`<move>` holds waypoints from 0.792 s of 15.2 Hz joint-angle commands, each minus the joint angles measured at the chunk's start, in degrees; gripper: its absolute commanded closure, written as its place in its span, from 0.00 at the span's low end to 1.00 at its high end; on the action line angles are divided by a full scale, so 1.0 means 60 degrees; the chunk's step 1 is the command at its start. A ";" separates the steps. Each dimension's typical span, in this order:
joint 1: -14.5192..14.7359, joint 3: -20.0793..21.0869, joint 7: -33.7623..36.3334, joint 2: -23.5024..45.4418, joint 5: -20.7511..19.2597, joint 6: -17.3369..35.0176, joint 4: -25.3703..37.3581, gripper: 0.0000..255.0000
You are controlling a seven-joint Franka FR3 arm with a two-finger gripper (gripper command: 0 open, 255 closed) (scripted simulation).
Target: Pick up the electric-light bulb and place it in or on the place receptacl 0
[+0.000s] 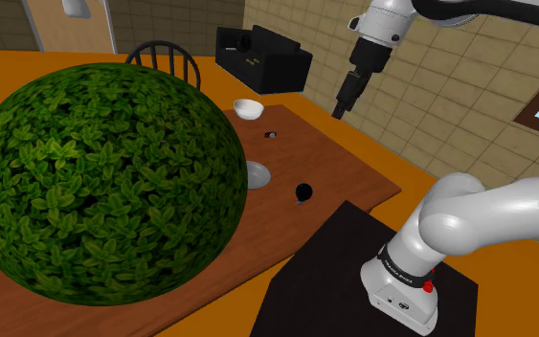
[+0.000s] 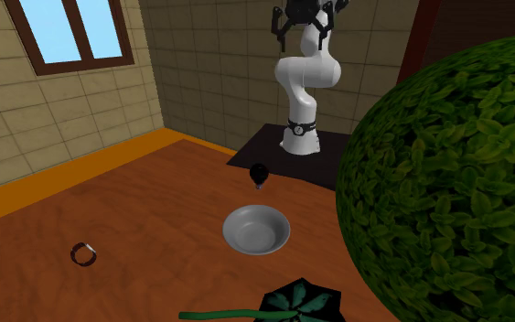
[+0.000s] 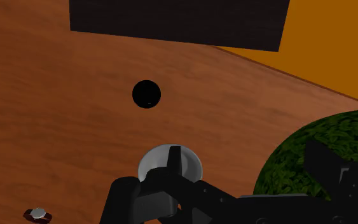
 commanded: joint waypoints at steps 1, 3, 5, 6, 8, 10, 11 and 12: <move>0.0000 0.0000 0.0000 0.0000 0.0000 0.0000 0.0000 0.00; -0.0008 -0.0160 -0.0325 0.0114 -0.0078 0.0519 -0.0518 0.00; -0.0022 -0.0322 -0.0650 0.0285 -0.0158 0.1055 -0.0996 0.00; -0.0032 -0.0403 -0.0813 0.0393 -0.0197 0.1330 -0.1220 0.00; -0.0051 -0.0569 -0.1139 0.0656 -0.0275 0.1895 -0.1634 0.00; -0.0072 -0.0738 -0.1467 0.0984 -0.0351 0.2479 -0.2003 0.00; -0.0083 -0.0824 -0.1632 0.1173 -0.0386 0.2779 -0.2170 0.00; -0.0094 -0.0910 -0.1798 0.1379 -0.0420 0.3084 -0.2325 0.00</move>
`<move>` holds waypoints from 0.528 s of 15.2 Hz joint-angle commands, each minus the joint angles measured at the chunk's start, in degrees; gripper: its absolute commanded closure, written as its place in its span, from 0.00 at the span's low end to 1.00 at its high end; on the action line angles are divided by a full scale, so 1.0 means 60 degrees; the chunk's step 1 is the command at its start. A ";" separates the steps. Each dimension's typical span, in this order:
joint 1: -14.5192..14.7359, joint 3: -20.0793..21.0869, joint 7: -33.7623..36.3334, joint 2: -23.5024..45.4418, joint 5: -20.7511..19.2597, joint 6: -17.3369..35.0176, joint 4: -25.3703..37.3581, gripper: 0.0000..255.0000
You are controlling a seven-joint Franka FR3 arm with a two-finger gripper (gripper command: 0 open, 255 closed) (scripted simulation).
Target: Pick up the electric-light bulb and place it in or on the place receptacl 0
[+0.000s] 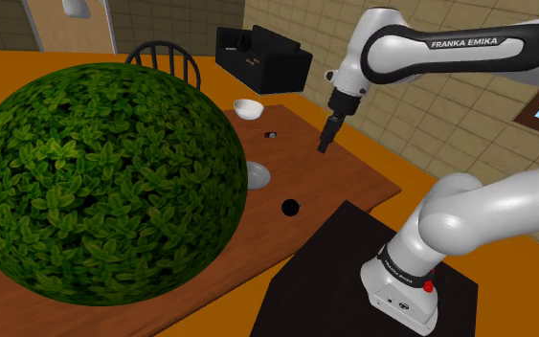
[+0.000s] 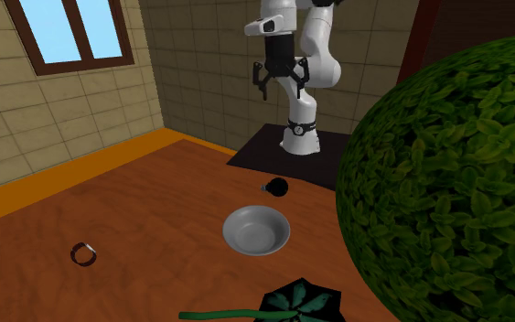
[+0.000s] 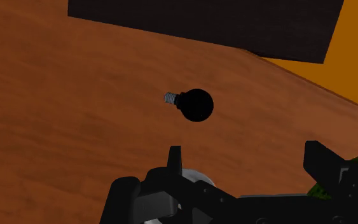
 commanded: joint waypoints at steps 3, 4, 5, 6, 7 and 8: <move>-0.0024 -0.0335 -0.0666 0.1016 -0.0113 0.1280 -0.0472 0.00; -0.0028 -0.0426 -0.0837 0.1292 -0.0135 0.1602 -0.0574 0.00; -0.0031 -0.0514 -0.1011 0.1585 -0.0151 0.1926 -0.0662 0.00; -0.0033 -0.0603 -0.1188 0.1895 -0.0161 0.2253 -0.0736 0.00; -0.0031 -0.0691 -0.1369 0.2221 -0.0163 0.2581 -0.0795 0.00; -0.0027 -0.0780 -0.1553 0.2562 -0.0157 0.2909 -0.0840 0.00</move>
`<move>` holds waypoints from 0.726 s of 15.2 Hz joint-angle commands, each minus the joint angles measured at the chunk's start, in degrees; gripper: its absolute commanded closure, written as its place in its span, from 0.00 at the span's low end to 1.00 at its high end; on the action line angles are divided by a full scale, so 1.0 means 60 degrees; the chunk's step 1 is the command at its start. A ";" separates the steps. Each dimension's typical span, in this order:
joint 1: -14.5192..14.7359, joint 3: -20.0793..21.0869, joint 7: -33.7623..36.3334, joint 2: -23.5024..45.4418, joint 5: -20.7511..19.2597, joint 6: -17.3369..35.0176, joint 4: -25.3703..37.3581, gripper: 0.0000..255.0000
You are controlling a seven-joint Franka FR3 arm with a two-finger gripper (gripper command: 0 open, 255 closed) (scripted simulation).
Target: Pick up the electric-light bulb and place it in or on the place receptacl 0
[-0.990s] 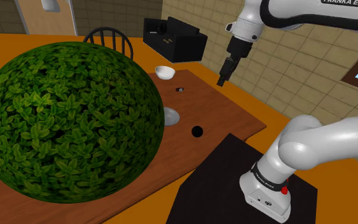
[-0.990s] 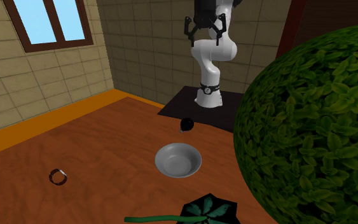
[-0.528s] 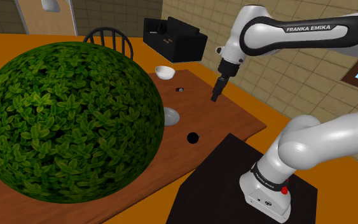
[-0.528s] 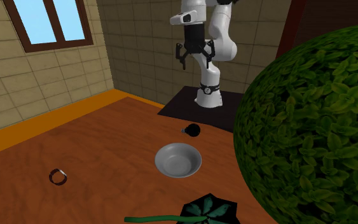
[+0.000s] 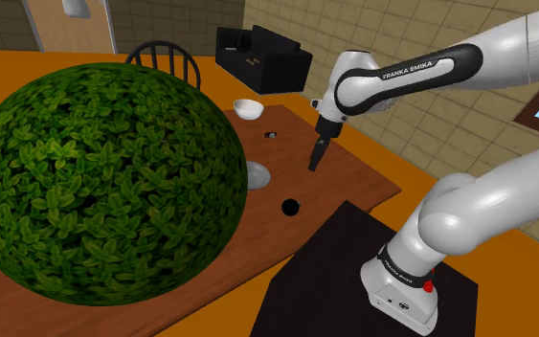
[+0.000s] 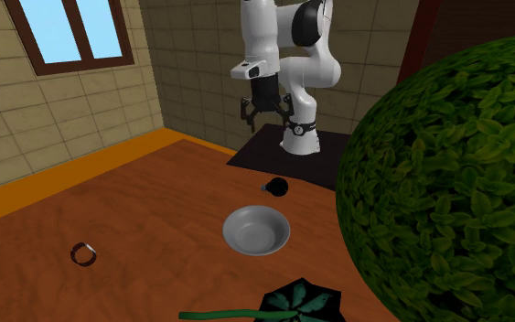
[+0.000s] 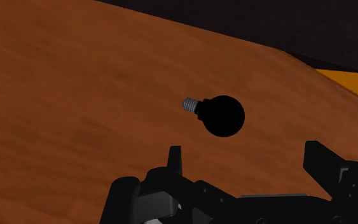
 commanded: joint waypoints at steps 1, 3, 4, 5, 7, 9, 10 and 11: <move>0.0030 -0.0184 -0.0392 0.0821 0.0029 0.0836 -0.0121 0.00; 0.0065 -0.0366 -0.0787 0.1574 0.0094 0.1485 -0.0135 0.00; 0.0086 -0.0453 -0.0997 0.1969 0.0150 0.1804 -0.0120 0.00; 0.0110 -0.0537 -0.1216 0.2375 0.0223 0.2117 -0.0089 0.00; 0.0160 -0.0685 -0.1690 0.3216 0.0431 0.2719 0.0020 0.00; 0.0185 -0.0706 -0.1846 0.3532 0.0553 0.3006 0.0015 0.00; 0.0204 -0.0703 -0.1892 0.3660 0.0619 0.3164 -0.0019 0.00; 0.0226 -0.0700 -0.1941 0.3790 0.0690 0.3322 -0.0051 0.00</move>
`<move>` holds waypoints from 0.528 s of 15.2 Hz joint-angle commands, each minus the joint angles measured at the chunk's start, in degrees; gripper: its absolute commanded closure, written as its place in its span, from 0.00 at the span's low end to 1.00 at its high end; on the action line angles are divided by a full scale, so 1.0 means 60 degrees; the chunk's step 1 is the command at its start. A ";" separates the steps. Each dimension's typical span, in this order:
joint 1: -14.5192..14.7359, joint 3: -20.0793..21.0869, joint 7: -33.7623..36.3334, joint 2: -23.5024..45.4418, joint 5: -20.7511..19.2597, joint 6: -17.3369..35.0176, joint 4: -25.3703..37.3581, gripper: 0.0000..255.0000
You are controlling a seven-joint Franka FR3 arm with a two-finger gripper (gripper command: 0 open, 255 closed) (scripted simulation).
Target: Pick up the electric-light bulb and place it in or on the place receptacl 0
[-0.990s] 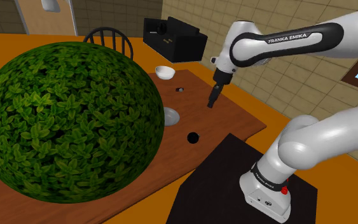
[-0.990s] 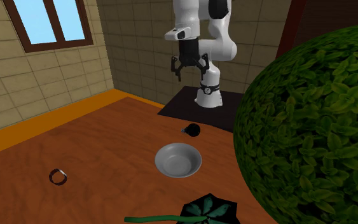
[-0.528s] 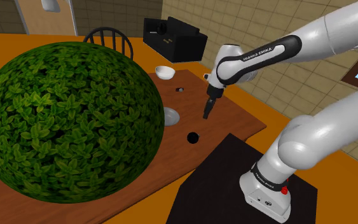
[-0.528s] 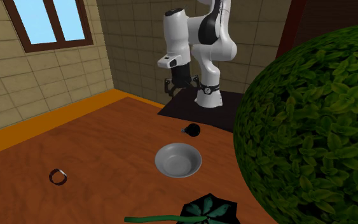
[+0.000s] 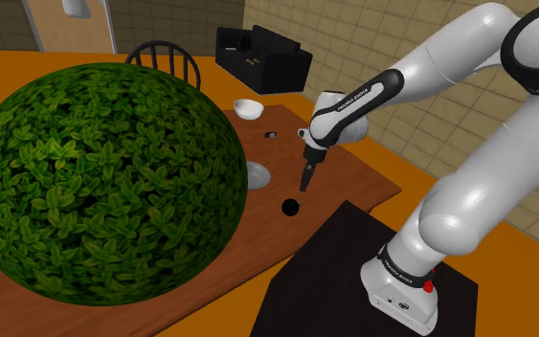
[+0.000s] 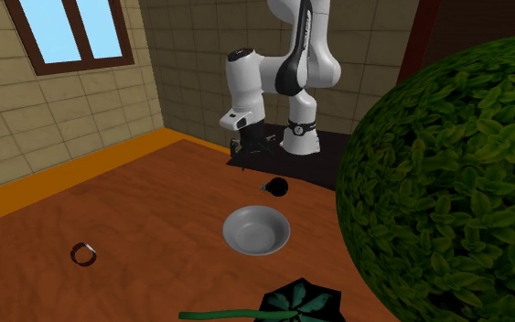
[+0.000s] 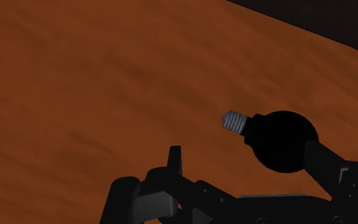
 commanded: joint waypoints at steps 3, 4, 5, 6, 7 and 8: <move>0.0103 0.0037 -0.0199 0.0543 0.0321 0.0653 -0.0124 0.00; 0.0124 0.0046 -0.0263 0.0685 0.0413 0.0809 -0.0144 0.00; 0.0135 0.0054 -0.0302 0.0768 0.0469 0.0899 -0.0155 0.00; 0.0133 0.0055 -0.0301 0.0767 0.0468 0.0899 -0.0156 0.00; 0.0133 0.0056 -0.0302 0.0768 0.0469 0.0899 -0.0155 0.00; 0.0133 0.0056 -0.0302 0.0768 0.0469 0.0899 -0.0155 0.00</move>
